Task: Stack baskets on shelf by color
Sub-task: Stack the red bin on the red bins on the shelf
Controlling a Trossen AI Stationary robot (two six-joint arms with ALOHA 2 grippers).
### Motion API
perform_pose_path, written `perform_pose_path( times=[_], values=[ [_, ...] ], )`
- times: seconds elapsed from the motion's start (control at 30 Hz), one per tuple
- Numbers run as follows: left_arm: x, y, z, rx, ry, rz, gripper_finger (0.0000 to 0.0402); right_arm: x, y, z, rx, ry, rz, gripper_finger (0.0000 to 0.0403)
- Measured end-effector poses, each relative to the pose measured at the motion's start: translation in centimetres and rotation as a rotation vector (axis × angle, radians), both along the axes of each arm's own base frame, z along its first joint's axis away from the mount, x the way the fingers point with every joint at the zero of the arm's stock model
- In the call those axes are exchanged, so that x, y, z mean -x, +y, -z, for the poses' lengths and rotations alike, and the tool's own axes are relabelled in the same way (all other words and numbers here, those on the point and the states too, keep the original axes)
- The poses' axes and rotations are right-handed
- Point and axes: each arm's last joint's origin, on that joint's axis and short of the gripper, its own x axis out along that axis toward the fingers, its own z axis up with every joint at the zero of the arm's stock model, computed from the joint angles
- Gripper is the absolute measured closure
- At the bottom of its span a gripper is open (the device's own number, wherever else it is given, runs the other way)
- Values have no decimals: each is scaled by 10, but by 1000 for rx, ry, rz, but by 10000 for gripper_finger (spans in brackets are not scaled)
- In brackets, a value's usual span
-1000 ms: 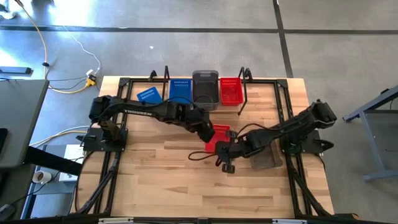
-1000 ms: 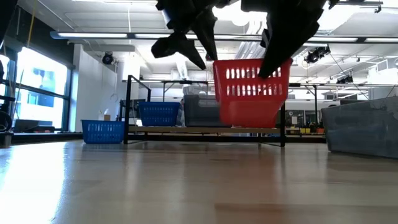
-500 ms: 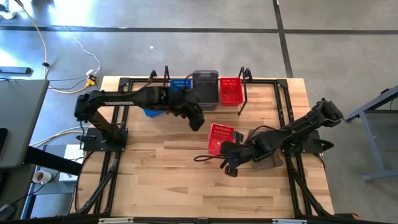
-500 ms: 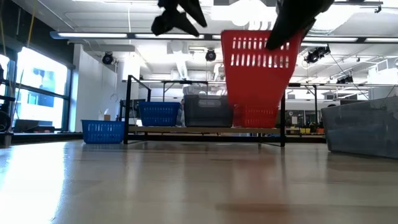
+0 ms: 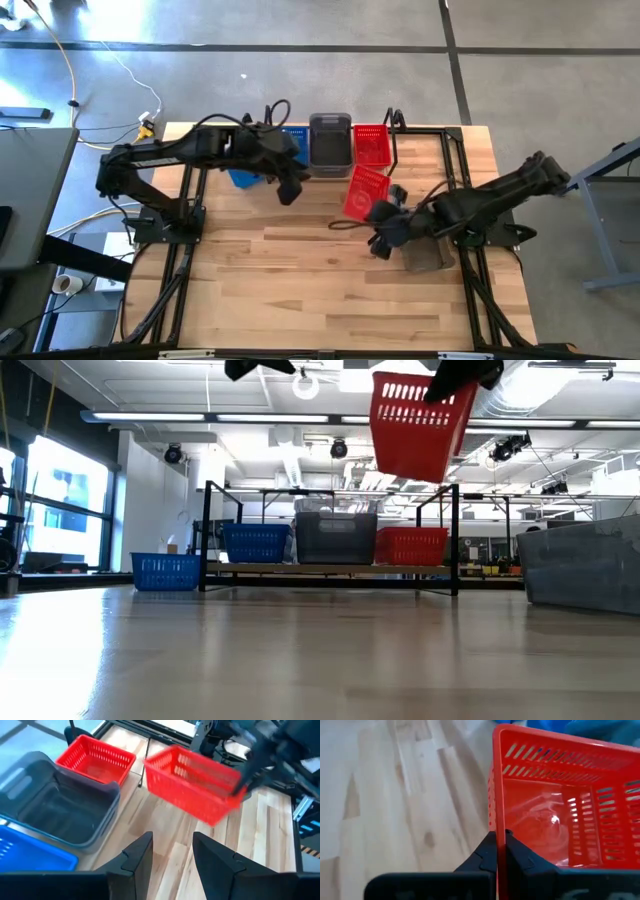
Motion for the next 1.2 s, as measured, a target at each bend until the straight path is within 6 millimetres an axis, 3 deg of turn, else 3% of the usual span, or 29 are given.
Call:
perform_pose_path(
  times=[0.33,0.6,0.8,1.2],
  values=[
    [12,0,-6,-36,8,20,273,28,-51,-35,174,-31,-7,403],
    [15,11,-6,-34,13,-21,273,50,-96,-55,276,-24,-77,403],
    [18,22,-6,-22,9,-74,273,54,-121,-55,388,57,-150,403],
    [24,39,-6,-21,10,-139,273,40,-164,-33,330,180,-262,403]
  ],
)
